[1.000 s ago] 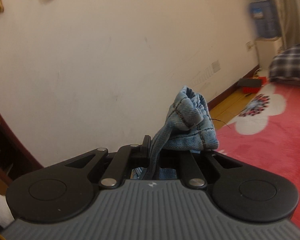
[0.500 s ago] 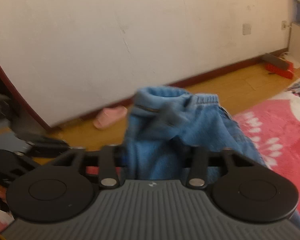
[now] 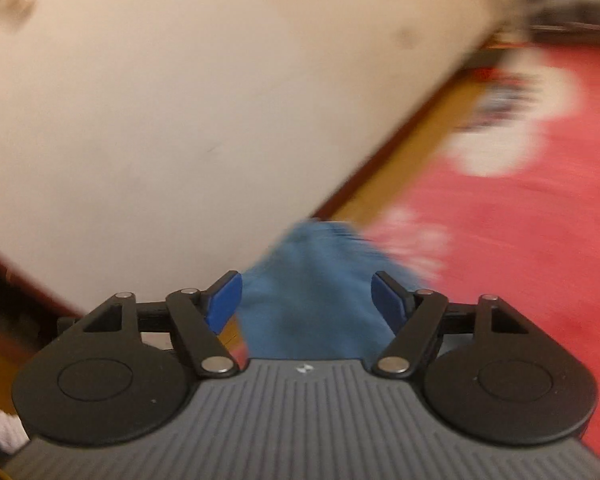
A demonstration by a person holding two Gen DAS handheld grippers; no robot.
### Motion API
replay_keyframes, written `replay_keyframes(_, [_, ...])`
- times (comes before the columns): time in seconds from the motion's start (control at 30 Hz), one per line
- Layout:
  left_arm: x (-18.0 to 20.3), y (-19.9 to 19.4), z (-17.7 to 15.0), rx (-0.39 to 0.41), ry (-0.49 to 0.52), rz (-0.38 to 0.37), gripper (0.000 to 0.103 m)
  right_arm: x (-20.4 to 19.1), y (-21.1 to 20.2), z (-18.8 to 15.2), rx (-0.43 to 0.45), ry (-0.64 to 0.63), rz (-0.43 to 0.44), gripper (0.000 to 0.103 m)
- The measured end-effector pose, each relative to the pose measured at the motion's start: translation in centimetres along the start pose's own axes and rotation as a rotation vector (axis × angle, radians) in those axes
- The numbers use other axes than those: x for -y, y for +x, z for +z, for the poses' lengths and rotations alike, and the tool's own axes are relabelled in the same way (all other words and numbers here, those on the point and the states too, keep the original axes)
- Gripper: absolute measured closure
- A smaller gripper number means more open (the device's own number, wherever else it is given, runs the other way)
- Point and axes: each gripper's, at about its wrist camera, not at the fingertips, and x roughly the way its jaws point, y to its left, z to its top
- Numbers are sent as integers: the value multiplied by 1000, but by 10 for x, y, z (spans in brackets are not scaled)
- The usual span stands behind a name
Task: Fold clothes
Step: 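Lay the hem on the folded jeans and open the right gripper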
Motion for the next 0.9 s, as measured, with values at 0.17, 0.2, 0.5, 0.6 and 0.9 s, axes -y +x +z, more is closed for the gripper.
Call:
replay_keyframes(0.17, [1,20,-6,-35,-71,4,44,76,-108,-73,93,311,-111,18])
replay_keyframes(0.2, [1,23,-6,-36,-78,11,44,88,-122,-94,110,370,-127,17])
replay_keyframes(0.5, [6,45,-4,-39,-84,68,44,129,-109,-208,163,572,6,16])
replay_keyframes(0.6, [8,49,-4,-21,-105,81,44,127,-91,-203,162,554,117,17])
replay_keyframes(0.9, [18,53,-8,54,-102,160,74,114,-58,-194,137,482,28,84])
